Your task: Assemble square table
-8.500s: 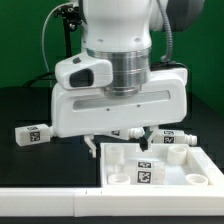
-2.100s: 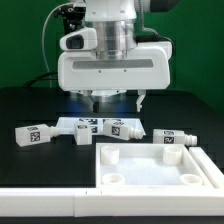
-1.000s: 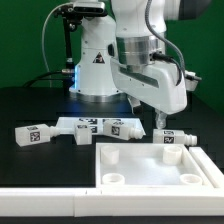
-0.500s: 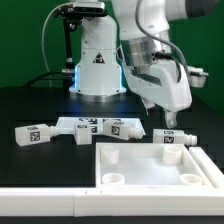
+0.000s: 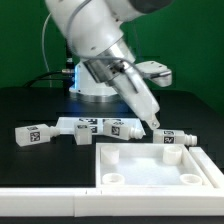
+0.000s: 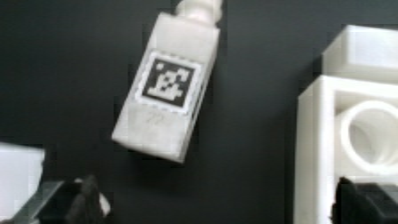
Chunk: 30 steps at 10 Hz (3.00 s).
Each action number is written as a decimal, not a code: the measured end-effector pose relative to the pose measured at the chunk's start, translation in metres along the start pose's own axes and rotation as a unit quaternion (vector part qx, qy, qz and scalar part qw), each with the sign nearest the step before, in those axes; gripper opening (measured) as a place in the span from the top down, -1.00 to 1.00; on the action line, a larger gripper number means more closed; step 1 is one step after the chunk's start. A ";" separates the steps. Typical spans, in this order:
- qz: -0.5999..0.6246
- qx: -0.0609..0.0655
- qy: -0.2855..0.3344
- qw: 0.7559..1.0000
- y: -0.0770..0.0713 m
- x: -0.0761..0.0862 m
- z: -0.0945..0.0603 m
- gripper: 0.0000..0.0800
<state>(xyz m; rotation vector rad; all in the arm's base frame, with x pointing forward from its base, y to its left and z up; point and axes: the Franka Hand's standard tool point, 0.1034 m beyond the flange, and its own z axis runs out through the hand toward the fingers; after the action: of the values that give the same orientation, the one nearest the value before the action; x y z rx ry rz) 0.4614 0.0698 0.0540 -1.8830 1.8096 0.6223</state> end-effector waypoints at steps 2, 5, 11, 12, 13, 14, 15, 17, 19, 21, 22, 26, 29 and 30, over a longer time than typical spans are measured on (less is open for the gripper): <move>0.051 0.015 -0.056 0.997 0.000 -0.004 0.005 -0.62; 0.040 0.004 -0.067 0.997 0.001 0.003 0.003 -0.62; 0.112 0.067 -0.021 0.991 -0.006 -0.010 0.030 -0.62; 0.114 0.070 -0.019 0.991 -0.006 -0.008 0.028 -0.62; 0.114 0.069 -0.019 0.991 -0.006 -0.008 0.029 -0.62; 0.105 0.071 -0.016 0.992 -0.004 -0.008 0.029 -0.62; 0.089 0.066 -0.011 0.994 0.000 -0.010 0.031 -0.62; 0.050 0.057 -0.001 0.997 0.002 -0.015 0.035 -0.62; 0.049 0.056 0.004 0.997 0.002 -0.013 0.035 -0.62; 0.050 0.056 0.004 0.997 0.002 -0.012 0.036 -0.62; 0.034 0.053 -0.001 0.998 0.004 -0.014 0.037 -0.62; 0.008 0.041 -0.117 0.992 0.004 -0.009 0.028 -0.62; 0.029 0.043 -0.184 0.982 0.009 0.000 0.031 -0.62; 0.043 0.047 -0.190 0.980 0.010 -0.005 0.036 -0.62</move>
Offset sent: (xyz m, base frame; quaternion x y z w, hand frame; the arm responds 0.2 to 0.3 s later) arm 0.0000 0.0000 0.0000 0.0000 0.0000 0.0000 1.0000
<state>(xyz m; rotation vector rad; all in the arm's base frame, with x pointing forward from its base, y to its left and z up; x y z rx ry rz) 0.4506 0.0954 0.0286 -1.5083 1.6422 0.8478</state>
